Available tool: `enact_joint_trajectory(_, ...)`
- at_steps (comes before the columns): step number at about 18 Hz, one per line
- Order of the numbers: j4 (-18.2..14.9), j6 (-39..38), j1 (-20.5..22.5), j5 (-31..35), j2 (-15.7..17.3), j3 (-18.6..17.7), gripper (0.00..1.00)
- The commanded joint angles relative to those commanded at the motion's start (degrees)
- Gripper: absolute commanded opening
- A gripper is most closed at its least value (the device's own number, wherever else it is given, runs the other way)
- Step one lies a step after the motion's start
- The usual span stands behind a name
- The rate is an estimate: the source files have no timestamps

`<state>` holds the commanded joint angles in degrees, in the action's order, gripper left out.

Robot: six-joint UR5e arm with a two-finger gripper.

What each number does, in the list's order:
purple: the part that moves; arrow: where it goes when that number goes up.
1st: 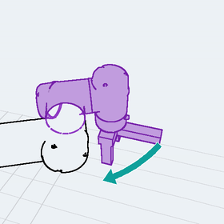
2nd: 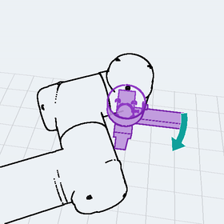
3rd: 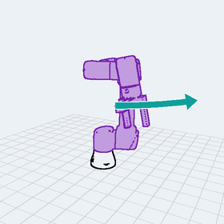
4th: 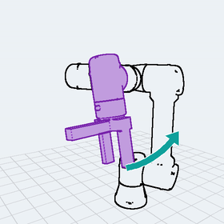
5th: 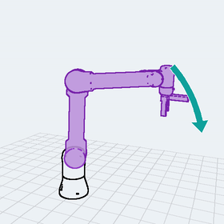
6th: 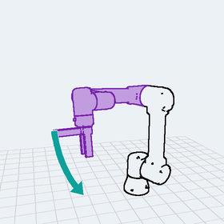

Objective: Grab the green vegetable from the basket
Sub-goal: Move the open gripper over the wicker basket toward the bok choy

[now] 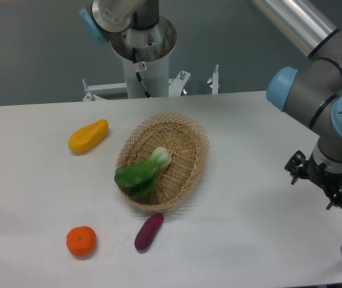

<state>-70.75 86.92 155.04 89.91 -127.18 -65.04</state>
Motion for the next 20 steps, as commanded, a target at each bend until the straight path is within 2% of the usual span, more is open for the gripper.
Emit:
enact_joint_trajectory(6, 0.0, -0.4, -0.3, 0.3, 0.2, -0.3, 1.0)
enact_joint_trajectory(8, 0.0, -0.9, -0.4, -0.3, 1.0, -1.8, 1.0)
enact_joint_trajectory(12, 0.0, -5.4, -0.8, -1.1, 4.1, -6.9, 1.0)
enact_joint_trajectory(16, 0.9, -8.6, -1.8, -2.1, 8.4, -13.5, 1.0)
enact_joint_trajectory(20, 1.1, -10.9, -6.1, -2.3, 11.9, -19.5, 1.0)
